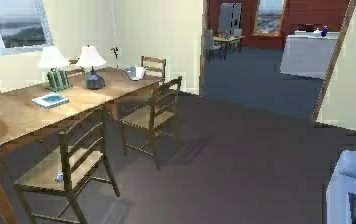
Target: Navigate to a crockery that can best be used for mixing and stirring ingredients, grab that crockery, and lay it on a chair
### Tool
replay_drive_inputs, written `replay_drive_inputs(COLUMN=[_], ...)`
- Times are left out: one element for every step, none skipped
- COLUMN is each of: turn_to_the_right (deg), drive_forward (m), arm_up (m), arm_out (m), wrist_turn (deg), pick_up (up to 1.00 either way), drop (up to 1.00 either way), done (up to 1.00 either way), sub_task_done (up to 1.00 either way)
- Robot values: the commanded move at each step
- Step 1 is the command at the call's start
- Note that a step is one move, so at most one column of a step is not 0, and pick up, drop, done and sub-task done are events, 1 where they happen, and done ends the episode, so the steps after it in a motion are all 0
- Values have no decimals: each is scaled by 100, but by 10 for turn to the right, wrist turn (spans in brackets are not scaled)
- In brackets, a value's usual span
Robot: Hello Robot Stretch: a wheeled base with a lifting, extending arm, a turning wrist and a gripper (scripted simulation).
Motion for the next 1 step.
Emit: replay_drive_inputs(turn_to_the_right=[0], drive_forward=[100], arm_up=[0], arm_out=[0], wrist_turn=[0], pick_up=[0], drop=[0], done=[0], sub_task_done=[0])
